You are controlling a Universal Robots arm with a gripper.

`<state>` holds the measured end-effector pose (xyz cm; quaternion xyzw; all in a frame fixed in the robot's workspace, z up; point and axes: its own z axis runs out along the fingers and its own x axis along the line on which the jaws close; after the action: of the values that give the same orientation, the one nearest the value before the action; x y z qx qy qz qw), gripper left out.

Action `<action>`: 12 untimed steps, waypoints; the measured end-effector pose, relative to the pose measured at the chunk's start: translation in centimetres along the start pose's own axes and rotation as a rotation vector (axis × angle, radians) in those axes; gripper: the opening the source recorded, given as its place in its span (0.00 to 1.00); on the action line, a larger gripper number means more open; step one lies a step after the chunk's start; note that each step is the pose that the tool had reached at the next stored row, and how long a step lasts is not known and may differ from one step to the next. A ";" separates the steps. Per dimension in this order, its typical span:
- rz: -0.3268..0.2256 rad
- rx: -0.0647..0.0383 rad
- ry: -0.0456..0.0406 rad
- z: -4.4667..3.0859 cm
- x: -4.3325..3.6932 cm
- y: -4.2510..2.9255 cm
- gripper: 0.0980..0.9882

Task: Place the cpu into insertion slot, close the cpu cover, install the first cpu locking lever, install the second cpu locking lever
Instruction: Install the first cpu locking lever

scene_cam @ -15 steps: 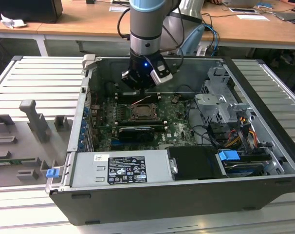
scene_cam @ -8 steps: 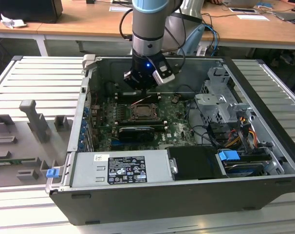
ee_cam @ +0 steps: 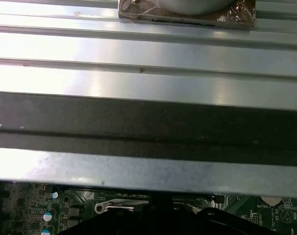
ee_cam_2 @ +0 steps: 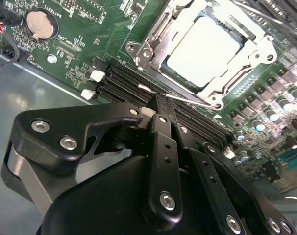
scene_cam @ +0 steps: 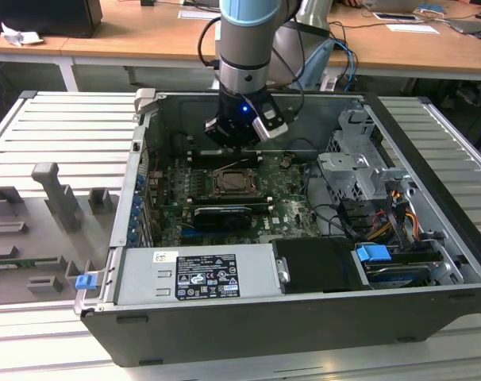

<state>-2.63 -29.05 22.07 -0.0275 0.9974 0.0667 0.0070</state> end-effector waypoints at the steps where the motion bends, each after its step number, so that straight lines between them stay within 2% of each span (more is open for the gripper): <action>1: 0.000 -0.002 -0.0001 0.02 -0.03 -0.05 0.01; 8: 0.000 -0.003 -0.0002 0.19 -0.22 -0.15 0.01; 12: 0.000 -0.002 -0.0001 0.57 -0.39 -0.23 0.01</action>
<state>-2.22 -29.18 21.48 -0.0275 0.9973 0.0677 0.0070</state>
